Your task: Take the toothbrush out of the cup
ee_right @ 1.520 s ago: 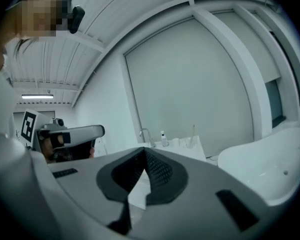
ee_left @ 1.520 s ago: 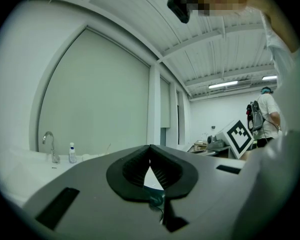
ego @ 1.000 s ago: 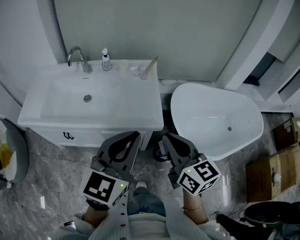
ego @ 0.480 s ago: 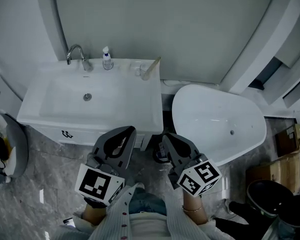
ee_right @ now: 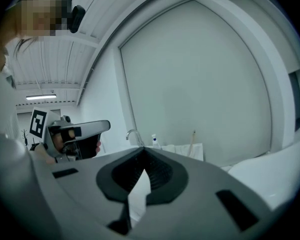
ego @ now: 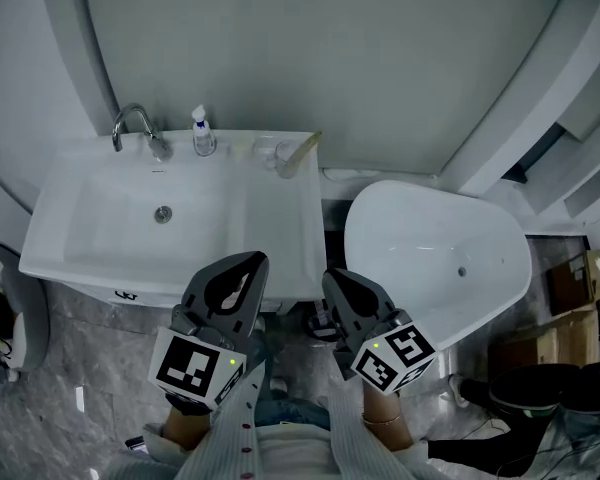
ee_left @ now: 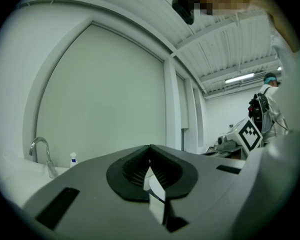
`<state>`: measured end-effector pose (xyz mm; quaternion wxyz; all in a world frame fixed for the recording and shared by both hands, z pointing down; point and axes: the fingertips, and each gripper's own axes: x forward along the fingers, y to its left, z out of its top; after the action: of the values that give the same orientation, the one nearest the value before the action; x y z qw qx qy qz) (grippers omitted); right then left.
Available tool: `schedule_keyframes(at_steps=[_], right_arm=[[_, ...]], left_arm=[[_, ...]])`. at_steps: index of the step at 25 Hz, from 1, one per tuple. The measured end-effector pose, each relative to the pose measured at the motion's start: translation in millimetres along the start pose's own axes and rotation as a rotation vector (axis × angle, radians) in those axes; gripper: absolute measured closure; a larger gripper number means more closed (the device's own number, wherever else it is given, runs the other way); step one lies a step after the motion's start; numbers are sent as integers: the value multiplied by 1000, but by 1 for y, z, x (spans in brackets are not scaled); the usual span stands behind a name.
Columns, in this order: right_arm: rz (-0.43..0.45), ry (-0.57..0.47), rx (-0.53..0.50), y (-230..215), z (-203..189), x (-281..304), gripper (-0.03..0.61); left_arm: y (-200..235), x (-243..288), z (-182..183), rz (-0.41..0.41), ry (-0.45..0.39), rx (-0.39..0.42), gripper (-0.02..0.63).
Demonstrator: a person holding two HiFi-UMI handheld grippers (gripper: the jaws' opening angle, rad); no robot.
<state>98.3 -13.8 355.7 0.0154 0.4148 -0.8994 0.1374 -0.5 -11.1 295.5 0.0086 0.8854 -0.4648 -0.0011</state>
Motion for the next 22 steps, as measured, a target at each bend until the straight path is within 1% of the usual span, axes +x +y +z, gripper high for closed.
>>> schedule_keyframes(at_steps=[8,16,22], right_arm=[[-23,2,-5,-42,26,80,568],[-95,-15,8,-81,45,132,568],[-130,-2,24,-97,48,160,568]], left_arm=[[64,70,1,-43,15,-7,597],[101,116,-3,-116,38,-3,597],[122,139,-7,-145,67,-29,597]])
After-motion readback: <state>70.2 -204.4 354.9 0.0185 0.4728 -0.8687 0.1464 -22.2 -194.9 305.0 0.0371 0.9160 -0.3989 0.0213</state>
